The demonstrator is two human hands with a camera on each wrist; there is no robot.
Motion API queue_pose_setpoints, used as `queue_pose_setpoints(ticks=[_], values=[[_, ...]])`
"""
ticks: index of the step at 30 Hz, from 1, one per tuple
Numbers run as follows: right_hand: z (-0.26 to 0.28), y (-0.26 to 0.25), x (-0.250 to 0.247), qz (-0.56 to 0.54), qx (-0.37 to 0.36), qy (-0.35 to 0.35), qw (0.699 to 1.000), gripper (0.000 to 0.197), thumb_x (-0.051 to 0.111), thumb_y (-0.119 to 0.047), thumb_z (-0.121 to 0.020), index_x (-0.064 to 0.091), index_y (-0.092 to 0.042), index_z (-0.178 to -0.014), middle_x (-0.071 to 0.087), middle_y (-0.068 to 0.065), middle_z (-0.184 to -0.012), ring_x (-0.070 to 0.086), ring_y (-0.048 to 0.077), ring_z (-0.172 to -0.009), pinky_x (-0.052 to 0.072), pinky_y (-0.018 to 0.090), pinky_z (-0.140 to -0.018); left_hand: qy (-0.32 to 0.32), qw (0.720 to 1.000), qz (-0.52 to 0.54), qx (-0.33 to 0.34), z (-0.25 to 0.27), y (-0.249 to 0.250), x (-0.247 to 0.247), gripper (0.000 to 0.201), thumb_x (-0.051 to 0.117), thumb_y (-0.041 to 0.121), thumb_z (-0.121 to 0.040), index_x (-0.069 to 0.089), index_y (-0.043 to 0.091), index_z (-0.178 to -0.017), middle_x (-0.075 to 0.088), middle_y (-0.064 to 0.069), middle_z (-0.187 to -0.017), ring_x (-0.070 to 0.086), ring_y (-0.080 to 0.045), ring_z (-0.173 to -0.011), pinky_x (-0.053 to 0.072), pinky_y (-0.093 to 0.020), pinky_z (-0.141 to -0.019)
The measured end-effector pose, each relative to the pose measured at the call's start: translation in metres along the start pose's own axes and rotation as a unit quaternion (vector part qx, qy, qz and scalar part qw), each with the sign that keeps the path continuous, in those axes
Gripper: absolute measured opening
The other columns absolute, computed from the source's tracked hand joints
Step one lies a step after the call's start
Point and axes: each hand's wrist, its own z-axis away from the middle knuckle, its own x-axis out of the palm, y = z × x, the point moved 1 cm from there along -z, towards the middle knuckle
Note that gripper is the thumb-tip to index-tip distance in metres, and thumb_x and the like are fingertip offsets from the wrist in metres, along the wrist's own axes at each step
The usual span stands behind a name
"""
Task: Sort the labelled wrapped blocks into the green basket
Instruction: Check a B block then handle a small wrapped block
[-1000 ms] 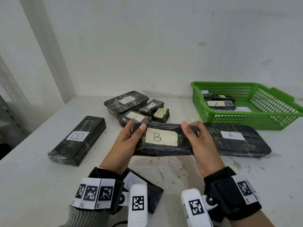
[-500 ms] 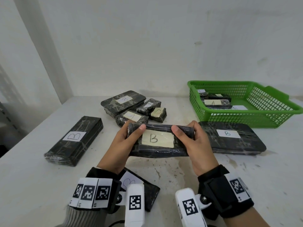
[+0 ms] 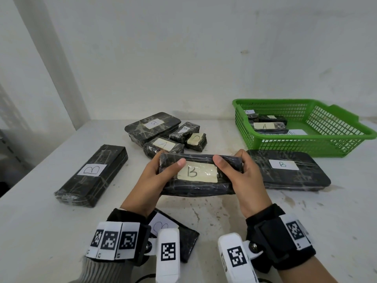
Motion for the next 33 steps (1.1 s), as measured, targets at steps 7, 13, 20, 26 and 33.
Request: queue_pose_setpoints(ticks=[7, 13, 20, 26, 33], values=[[-0.005, -0.005, -0.005, -0.028, 0.032, -0.096, 0.994, 0.038, 0.07, -0.039, -0.072, 0.056, -0.022, -0.102, 0.07, -0.008, -0.086, 0.066, 0.011, -0.085, 0.054, 0.03, -0.08, 0.058, 0.997, 0.042, 0.012, -0.002, 0.001, -0.004, 0.031, 0.068, 0.023, -0.074, 0.061, 0.01, -0.102, 0.073, -0.012, -0.1, 0.073, -0.022, -0.084, 0.059, -0.03, -0.064], [-0.003, -0.004, -0.002, -0.028, 0.007, -0.035, 0.999, 0.029, 0.067, -0.026, -0.079, 0.061, -0.024, -0.108, 0.071, 0.003, -0.1, 0.067, 0.017, -0.093, 0.052, 0.048, -0.096, 0.017, 0.997, 0.074, -0.022, -0.002, 0.006, -0.009, 0.06, 0.074, 0.019, -0.072, 0.053, 0.006, -0.127, 0.061, -0.026, -0.126, 0.065, -0.038, -0.111, 0.06, -0.039, -0.081], [-0.006, -0.006, -0.003, -0.118, 0.053, 0.003, 0.992, 0.042, 0.066, -0.017, -0.085, 0.051, -0.028, -0.123, 0.074, 0.002, -0.098, 0.069, 0.015, -0.095, 0.048, 0.047, -0.103, -0.01, 0.988, 0.153, 0.015, -0.002, 0.008, -0.016, 0.099, 0.093, 0.02, -0.051, 0.044, 0.013, -0.137, 0.068, -0.023, -0.117, 0.07, -0.03, -0.096, 0.059, -0.038, -0.077], [-0.008, -0.011, -0.006, -0.111, 0.079, -0.075, 0.988, 0.082, 0.077, -0.041, -0.072, 0.043, -0.026, -0.145, 0.064, 0.003, -0.131, 0.066, 0.019, -0.113, 0.059, 0.037, -0.076, 0.033, 0.984, 0.169, 0.039, -0.003, 0.006, -0.014, 0.077, 0.07, 0.008, -0.073, 0.04, 0.011, -0.144, 0.07, -0.019, -0.11, 0.07, -0.024, -0.093, 0.059, -0.033, -0.077], [-0.007, -0.007, -0.007, -0.108, 0.043, -0.092, 0.989, 0.08, 0.066, -0.016, -0.078, 0.034, -0.023, -0.151, 0.071, 0.001, -0.119, 0.071, 0.02, -0.097, 0.059, 0.028, -0.066, 0.015, 0.991, 0.124, 0.046, -0.001, 0.007, -0.011, 0.081, 0.073, 0.007, -0.071, 0.038, 0.014, -0.144, 0.066, -0.021, -0.122, 0.069, -0.027, -0.103, 0.058, -0.031, -0.08]])
